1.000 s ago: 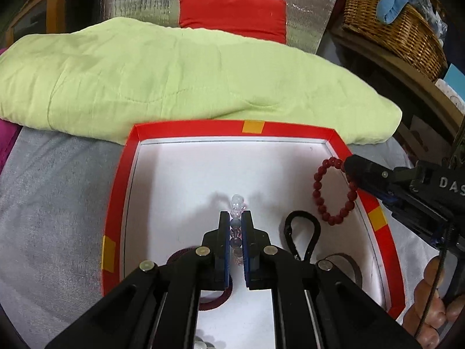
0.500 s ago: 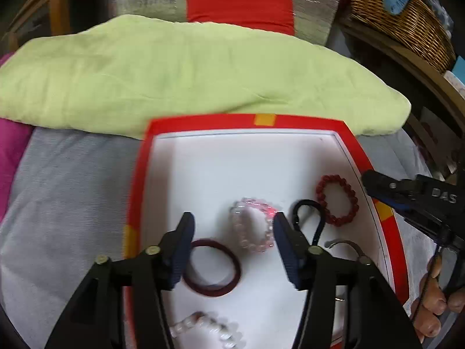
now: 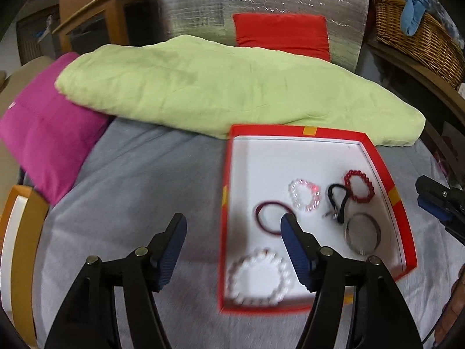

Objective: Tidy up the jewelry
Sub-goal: 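Open the left tool releasing the pink-white bracelet while the right tool releases the red bracelet, then move the left tool to the purple bead bracelet while the right tool grasps a pink-white bracelet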

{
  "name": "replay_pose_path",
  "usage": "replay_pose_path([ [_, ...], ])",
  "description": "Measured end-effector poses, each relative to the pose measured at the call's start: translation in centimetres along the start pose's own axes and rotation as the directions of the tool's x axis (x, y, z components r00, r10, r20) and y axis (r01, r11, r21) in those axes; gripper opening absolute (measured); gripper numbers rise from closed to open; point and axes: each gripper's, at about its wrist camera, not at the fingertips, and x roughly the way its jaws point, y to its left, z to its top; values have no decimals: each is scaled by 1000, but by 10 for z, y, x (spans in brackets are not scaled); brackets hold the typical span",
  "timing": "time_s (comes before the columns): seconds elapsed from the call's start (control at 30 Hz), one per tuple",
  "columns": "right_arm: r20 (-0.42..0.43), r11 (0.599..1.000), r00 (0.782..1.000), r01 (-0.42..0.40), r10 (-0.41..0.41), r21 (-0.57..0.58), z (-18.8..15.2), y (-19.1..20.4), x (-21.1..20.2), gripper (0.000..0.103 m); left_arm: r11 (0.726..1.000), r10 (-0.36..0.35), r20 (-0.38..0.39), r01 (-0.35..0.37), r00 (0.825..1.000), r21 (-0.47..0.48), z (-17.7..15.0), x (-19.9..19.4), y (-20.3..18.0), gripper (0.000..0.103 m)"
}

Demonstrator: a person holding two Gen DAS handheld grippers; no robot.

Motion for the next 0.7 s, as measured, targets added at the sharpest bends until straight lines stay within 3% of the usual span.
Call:
replay_pose_path([
  [0.17,-34,997,999,-26,24,-79,-44,11,-32,45,999,38,16,-37,999,-16,-29,-24,16,71],
  [0.4,-239,992,968,-102,82,-72,-116,11,-38,45,998,9,-46,-12,999,-69,-95,-46,41,71],
  [0.7,-345,988,937,-102,57,-114,-152,31,-13,46,999,21,-56,-24,998,-47,-123,-59,48,71],
])
